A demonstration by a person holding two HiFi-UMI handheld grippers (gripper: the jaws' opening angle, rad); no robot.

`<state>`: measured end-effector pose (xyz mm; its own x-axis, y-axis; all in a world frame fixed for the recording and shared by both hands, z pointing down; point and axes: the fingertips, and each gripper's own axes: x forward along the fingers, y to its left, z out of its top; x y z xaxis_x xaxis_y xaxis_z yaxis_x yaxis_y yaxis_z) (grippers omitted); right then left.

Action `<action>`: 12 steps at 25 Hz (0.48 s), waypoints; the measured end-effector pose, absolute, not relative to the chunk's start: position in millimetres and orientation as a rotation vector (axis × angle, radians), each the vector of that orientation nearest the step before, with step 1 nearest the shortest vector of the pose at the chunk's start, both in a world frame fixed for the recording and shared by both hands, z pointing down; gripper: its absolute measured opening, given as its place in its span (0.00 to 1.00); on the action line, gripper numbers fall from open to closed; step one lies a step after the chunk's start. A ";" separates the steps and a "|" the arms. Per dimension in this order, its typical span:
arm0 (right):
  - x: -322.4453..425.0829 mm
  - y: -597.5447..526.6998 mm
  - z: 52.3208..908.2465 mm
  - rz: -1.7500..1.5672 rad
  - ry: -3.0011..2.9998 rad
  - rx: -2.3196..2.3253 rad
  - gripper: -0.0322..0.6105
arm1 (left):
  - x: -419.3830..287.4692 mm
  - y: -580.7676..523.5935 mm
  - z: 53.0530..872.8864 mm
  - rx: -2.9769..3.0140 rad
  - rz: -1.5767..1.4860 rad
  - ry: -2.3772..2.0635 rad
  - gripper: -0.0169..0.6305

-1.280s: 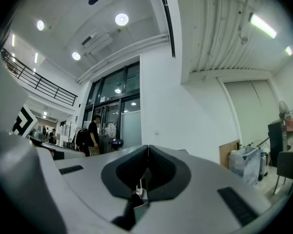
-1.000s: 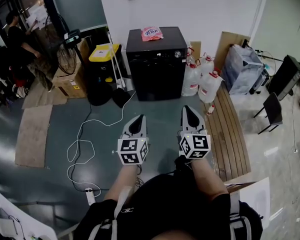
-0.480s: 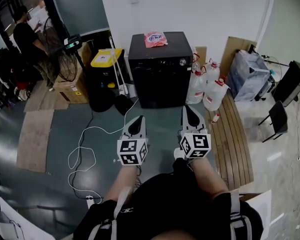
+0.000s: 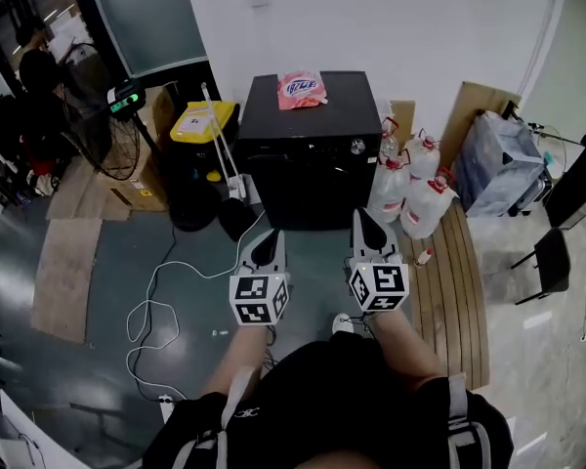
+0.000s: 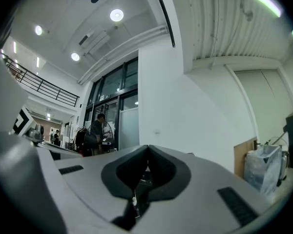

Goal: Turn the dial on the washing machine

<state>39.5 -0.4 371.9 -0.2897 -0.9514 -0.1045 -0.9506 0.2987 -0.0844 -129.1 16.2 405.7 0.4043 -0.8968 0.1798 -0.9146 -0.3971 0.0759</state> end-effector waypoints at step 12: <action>94.6 -151.6 379.2 -0.039 2.485 -1.750 0.06 | -66.4 -127.6 404.3 2.440 0.171 -1.662 0.03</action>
<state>94.6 -151.6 379.2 -0.3334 -0.9403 -0.0682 -0.9377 0.3382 -0.0794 -66.4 -127.6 404.3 0.3670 -0.9090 0.1977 -0.9302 -0.3565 0.0873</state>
